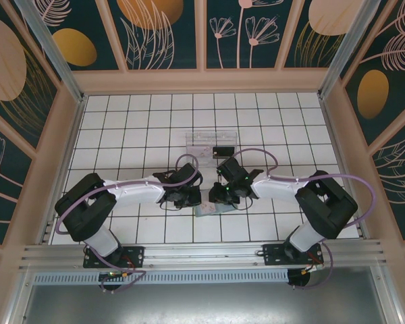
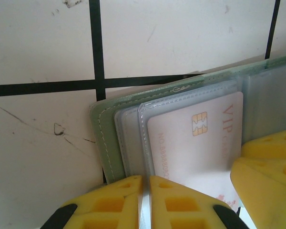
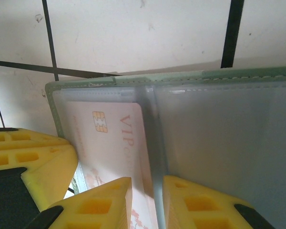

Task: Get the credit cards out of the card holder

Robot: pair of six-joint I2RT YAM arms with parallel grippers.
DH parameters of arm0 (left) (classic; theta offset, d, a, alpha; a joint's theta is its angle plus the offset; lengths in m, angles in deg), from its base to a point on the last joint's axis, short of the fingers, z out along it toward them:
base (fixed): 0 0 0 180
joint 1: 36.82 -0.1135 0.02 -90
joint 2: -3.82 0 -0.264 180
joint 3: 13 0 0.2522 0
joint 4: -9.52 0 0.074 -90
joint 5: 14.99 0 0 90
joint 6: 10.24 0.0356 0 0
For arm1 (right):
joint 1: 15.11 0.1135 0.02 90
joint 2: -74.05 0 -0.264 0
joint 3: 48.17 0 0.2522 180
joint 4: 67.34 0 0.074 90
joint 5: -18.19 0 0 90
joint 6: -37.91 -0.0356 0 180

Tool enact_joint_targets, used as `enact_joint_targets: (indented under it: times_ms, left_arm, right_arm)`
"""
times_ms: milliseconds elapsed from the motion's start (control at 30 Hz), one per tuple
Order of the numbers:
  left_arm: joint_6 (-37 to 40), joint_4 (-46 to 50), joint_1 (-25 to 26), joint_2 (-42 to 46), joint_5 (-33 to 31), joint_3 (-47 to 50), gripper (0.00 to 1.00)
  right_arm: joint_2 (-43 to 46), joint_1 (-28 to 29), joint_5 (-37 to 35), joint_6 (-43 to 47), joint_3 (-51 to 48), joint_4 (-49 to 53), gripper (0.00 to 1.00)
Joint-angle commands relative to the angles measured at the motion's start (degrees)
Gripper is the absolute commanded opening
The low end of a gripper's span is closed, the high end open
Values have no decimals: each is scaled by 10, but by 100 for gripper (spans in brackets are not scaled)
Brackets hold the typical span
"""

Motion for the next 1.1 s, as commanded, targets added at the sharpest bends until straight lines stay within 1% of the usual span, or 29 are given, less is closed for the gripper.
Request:
enact_joint_targets:
  times_ms: [0,133,333,633,800,1067]
  left_arm:
    - [10,18,3,-19,-5,9,13]
    - [11,17,3,-19,-2,7,13]
    - [7,5,3,-16,8,11,10]
    - [-2,-20,3,-6,30,13,7]
    - [-4,-23,3,-2,34,10,7]
    - [-11,-36,3,0,41,16,7]
  right_arm:
    - [-3,-3,10,5,-16,-9,25]
    - [4,-4,40,-6,-28,-42,25]
    - [25,-9,62,-18,-44,-71,24]
    - [74,-38,142,-50,-106,-189,24]
    - [65,-41,175,-62,-119,-241,24]
    - [40,-40,194,-73,-129,-281,24]
